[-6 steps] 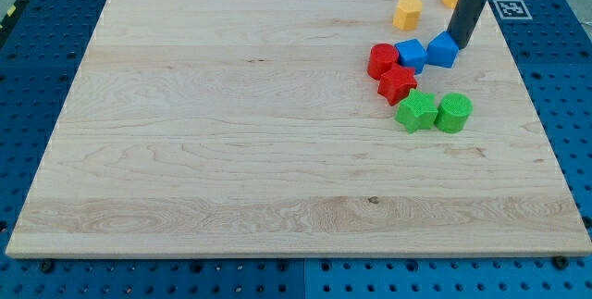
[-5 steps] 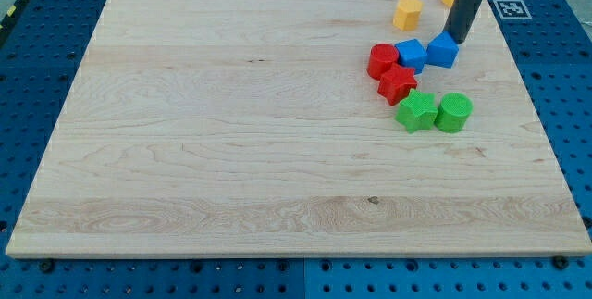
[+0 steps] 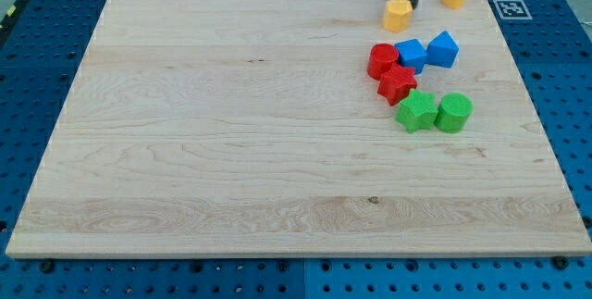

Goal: Push yellow hexagon to the center right

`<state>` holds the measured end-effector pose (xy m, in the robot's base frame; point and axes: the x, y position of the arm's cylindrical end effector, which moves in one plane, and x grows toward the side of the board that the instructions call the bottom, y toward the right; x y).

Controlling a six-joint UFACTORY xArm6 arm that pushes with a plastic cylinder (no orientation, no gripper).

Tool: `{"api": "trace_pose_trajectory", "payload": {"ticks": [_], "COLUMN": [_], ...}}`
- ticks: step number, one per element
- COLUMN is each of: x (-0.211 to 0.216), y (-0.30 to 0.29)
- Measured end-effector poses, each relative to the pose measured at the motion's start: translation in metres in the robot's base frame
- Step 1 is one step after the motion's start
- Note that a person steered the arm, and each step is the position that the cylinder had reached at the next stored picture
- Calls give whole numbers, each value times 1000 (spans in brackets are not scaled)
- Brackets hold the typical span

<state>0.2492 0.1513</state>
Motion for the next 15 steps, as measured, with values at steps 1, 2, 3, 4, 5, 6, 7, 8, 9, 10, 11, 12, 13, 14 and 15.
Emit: {"api": "trace_pose_trajectory", "payload": {"ticks": [1,2,3,4,5,6,7,8,9,10,11,12,13,14,15], "x": [15,15,15,47,58,51,49,40,39,39,39,38,26,26,26], "y": [-15,-28,-63,-71,-64,-24,-7,-7,-7,-5,29,28,19,50,71]}}
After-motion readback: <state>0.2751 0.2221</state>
